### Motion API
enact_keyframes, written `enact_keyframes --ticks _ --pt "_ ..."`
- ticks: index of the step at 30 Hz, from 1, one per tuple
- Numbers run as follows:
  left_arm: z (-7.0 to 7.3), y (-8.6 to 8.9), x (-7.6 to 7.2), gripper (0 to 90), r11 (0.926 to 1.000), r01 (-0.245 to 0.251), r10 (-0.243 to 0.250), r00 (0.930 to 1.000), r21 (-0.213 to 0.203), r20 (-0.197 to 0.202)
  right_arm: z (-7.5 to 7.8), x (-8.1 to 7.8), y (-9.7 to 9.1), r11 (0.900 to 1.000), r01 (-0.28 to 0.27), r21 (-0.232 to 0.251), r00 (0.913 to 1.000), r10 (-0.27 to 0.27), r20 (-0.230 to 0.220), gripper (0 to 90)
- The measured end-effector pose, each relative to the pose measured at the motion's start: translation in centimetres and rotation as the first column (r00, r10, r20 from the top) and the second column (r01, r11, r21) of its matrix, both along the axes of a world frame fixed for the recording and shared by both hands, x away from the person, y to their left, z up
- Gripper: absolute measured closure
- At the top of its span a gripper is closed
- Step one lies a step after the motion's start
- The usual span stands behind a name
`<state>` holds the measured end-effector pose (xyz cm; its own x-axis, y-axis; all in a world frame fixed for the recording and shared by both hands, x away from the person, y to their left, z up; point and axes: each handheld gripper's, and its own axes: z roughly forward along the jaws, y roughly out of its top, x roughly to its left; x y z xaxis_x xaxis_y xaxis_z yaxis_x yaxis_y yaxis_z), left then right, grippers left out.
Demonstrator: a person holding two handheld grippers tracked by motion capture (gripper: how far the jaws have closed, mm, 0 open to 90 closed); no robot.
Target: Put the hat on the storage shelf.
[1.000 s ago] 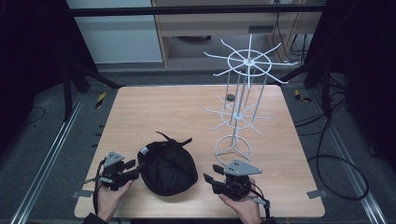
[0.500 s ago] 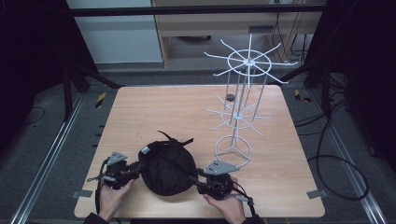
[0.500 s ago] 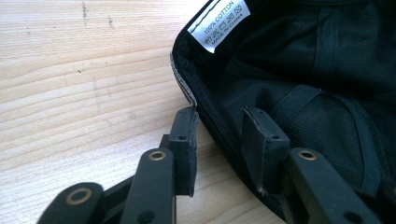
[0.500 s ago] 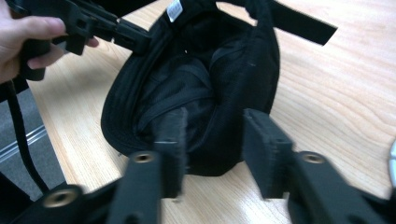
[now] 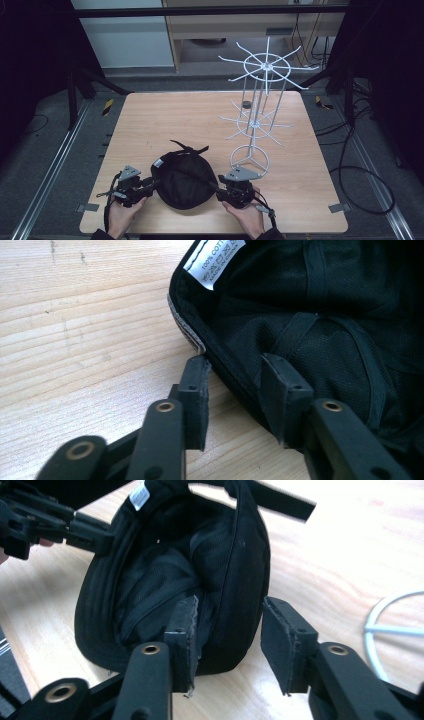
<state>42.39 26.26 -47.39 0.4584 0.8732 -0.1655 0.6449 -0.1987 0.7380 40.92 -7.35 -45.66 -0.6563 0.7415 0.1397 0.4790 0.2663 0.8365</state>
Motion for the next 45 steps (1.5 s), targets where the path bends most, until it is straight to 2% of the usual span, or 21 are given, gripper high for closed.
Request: enact_keyframes --ticks 2,5,7,10,11,12,16,20,23,24,25,26,27,28,31,34,39,45 --pt "-0.2 -0.2 0.1 56.8 1.0000 0.003 -0.003 0.9999 0.009 -0.014 -0.3 0.1 0.3 0.9999 -0.003 -0.010 0.9998 0.003 -0.017 57.1" --pt "-0.4 -0.4 0.3 57.3 0.9999 0.006 -0.006 0.9997 0.015 -0.026 -0.6 0.2 0.5 0.9996 -0.007 -0.027 0.9995 0.006 -0.030 61.8" --pt "-0.4 -0.4 0.4 61.9 1.0000 0.000 0.000 0.9992 -0.007 -0.039 -0.8 0.2 0.5 0.9990 0.005 -0.044 0.9989 -0.007 -0.047 72.5" --pt "-0.3 -0.5 0.4 67.6 0.9999 -0.004 0.003 0.9992 -0.015 -0.040 -0.9 0.4 0.4 0.9991 0.017 -0.039 0.9975 -0.020 -0.067 80.5" --pt "-0.3 -0.5 0.4 69.3 0.9999 -0.004 0.003 0.9992 -0.015 -0.040 -0.9 0.4 0.4 0.9991 0.017 -0.039 0.9975 -0.020 -0.067 80.5" --pt "-0.3 -0.6 0.4 69.3 0.9998 0.001 -0.002 0.9991 -0.017 -0.041 -0.9 0.4 0.4 0.9992 0.020 -0.034 0.9977 -0.022 -0.064 81.5" --pt "-0.4 -1.6 0.5 75.3 0.9997 0.024 -0.024 0.9991 -0.005 -0.035 0.4 -0.1 0.3 1.0000 0.006 0.003 0.9997 -0.006 0.025 83.1" --pt "-0.6 -3.0 0.7 77.4 0.9993 0.037 -0.037 0.9992 0.009 -0.016 1.5 -0.5 0.3 0.9995 -0.023 0.024 0.9944 0.020 0.103 83.3" --pt "-0.7 -3.6 0.9 78.1 0.9992 0.039 -0.039 0.9991 0.002 -0.015 1.9 -0.6 0.5 0.9987 -0.037 0.035 0.9910 0.032 0.130 83.3" --pt "-0.9 -4.0 1.1 78.3 0.9992 0.039 -0.039 0.9992 -0.009 -0.011 2.3 -0.8 0.7 0.9973 -0.060 0.042 0.9866 0.053 0.154 83.4" --pt "-0.9 -4.0 1.1 78.5 0.9992 0.039 -0.039 0.9992 -0.009 -0.011 2.3 -0.8 0.7 0.9973 -0.060 0.042 0.9866 0.053 0.154 83.4" --pt "-1.0 -4.4 1.4 78.8 0.9989 0.036 -0.036 0.9993 -0.029 -0.010 2.5 -0.9 0.9 0.9955 -0.083 0.045 0.9827 0.074 0.169 83.4" --pt "-1.0 -4.4 1.4 79.0 0.9989 0.036 -0.036 0.9993 -0.029 -0.010 2.5 -0.9 0.9 0.9955 -0.083 0.045 0.9827 0.074 0.169 83.4" --pt "-1.3 -4.8 1.7 79.4 0.9980 0.035 -0.035 0.9993 -0.053 -0.008 2.7 -1.0 1.2 0.9927 -0.111 0.048 0.9777 0.100 0.185 83.4" --pt "-1.5 -5.3 2.1 79.7 0.9976 0.039 -0.038 0.9993 -0.058 0.003 2.5 -1.2 1.6 0.9881 -0.147 0.044 0.9729 0.137 0.186 83.3" --pt "-1.6 -5.4 2.3 79.5 0.9973 0.042 -0.041 0.9991 -0.061 0.005 2.1 -1.2 1.8 0.9866 -0.158 0.038 0.9744 0.150 0.168 83.3" --pt "-1.6 -5.0 2.5 77.8 0.9956 0.066 -0.066 0.9978 -0.067 0.007 1.7 -1.1 1.6 0.9886 -0.148 0.027 0.9774 0.143 0.156 83.3" --pt "-1.2 -4.3 2.5 73.9 0.9943 0.067 -0.067 0.9977 -0.082 0.002 1.5 -1.2 1.3 0.9918 -0.127 -0.001 0.9779 0.126 0.167 83.4"
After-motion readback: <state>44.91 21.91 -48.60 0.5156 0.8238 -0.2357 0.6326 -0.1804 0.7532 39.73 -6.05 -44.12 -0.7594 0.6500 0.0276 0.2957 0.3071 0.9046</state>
